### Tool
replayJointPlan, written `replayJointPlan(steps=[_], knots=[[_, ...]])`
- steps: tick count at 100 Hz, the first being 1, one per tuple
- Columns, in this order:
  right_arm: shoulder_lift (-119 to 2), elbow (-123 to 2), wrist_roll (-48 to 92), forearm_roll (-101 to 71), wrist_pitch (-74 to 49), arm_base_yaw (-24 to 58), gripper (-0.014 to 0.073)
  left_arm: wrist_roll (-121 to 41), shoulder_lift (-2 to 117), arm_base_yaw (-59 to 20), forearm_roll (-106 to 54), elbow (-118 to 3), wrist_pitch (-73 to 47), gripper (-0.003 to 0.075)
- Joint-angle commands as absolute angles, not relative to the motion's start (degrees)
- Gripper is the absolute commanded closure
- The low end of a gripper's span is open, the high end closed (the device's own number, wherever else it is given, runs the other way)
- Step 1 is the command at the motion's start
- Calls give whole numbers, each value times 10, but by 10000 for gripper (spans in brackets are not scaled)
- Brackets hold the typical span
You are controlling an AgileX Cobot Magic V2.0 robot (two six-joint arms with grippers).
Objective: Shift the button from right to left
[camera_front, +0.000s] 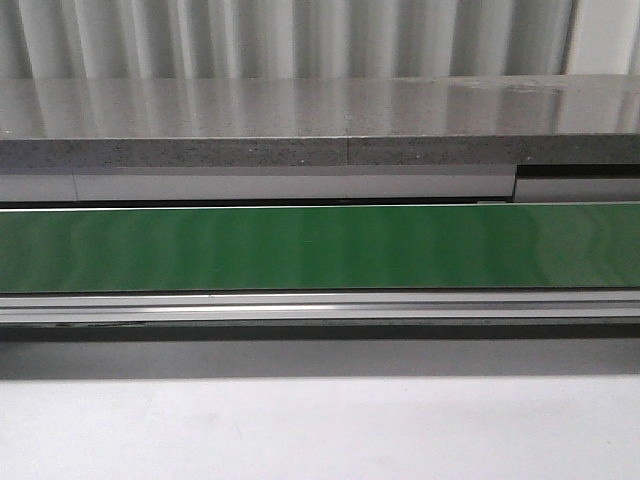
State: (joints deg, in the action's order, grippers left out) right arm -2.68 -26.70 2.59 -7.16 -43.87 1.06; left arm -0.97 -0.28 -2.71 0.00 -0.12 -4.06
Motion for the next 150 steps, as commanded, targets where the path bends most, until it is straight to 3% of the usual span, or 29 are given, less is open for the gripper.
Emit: replayJointPlan(steps=[1, 105, 117, 137, 150], knots=[[-35, -279, 31, -77, -396, 10, 660, -6, -22, -25, -7, 14, 0, 740], [-35, -275, 31, -26, -379, 10, 660, -6, -22, -25, -7, 14, 5, 740], [-35, -232, 29, -26, -281, 4, 660, -6, -22, -25, -7, 14, 5, 740], [-35, -93, -4, -26, 23, -26, 660, -6, -22, -25, -7, 14, 5, 740], [-35, -9, -41, -26, 136, -43, 660, -6, -22, -25, -7, 14, 5, 740]])
